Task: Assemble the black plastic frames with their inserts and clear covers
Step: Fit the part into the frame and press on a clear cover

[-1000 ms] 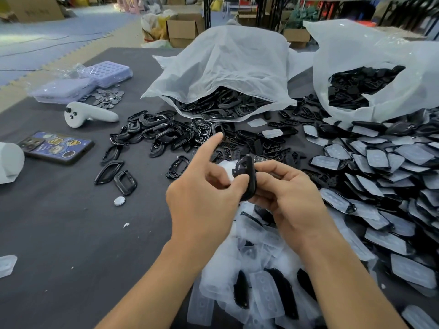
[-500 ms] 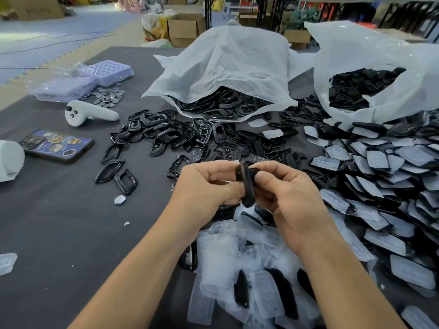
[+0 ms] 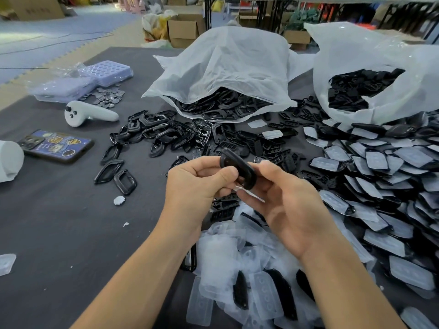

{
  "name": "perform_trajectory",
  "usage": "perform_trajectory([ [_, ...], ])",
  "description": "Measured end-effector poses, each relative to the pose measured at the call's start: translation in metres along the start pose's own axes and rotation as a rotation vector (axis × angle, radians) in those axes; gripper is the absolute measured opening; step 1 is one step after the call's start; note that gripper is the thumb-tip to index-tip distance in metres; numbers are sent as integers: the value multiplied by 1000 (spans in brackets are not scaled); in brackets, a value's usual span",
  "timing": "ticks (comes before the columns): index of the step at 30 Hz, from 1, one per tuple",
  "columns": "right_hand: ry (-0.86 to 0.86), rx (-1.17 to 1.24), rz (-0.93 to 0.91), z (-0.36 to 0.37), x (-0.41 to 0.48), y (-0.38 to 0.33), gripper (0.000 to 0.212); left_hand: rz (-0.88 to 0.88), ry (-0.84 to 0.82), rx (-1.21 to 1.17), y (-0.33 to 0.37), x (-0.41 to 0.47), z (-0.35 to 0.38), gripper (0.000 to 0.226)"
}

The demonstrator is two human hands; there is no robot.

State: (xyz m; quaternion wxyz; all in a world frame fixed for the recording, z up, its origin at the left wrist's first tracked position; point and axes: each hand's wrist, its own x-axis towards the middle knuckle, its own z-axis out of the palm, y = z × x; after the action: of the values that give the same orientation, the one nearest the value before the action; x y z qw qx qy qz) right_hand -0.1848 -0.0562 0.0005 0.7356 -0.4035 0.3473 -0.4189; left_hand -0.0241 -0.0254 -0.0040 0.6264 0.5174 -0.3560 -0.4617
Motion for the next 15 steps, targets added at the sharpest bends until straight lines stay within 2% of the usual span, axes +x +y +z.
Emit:
perform_trajectory([
  [2, -55, -26, 10, 2, -1, 1, 26, 35, 41, 58, 0, 0, -1, 23],
  [4, -19, -84, -18, 5, 0, 3, 22, 59, 87, 140, -2, -1, -1, 23],
  [8, 73, -111, -68, 7, 0, 5, 41, 68, 137, 351, -4, -1, -1, 18],
  [12, 91, -162, -79, 5, 2, 5, 30, -45, -19, 185, -1, 0, -2, 12],
  [15, 127, -442, -202, 5, 4, 6, 30, -128, -46, 57, -3, 0, -1, 7],
])
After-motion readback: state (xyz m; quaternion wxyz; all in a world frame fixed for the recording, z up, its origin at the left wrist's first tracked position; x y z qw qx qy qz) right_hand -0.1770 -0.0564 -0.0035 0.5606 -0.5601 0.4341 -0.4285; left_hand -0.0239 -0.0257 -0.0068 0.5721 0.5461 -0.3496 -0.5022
